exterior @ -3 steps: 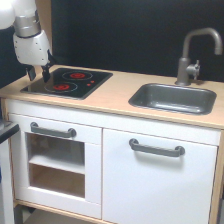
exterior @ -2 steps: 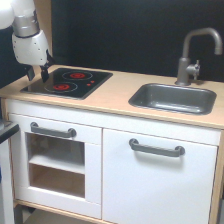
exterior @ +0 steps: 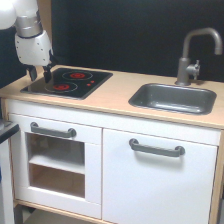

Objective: Place the pot in the sink

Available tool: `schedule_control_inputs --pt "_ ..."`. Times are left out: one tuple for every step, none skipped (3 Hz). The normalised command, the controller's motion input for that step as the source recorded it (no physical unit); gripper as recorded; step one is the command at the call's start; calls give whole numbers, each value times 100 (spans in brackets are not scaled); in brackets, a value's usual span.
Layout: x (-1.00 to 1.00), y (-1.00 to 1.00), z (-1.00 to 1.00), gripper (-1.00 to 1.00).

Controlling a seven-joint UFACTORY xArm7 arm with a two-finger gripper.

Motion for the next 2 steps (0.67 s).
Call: schedule_control_inputs --pt "-9 -30 -100 100" --pt "18 -9 -100 100"
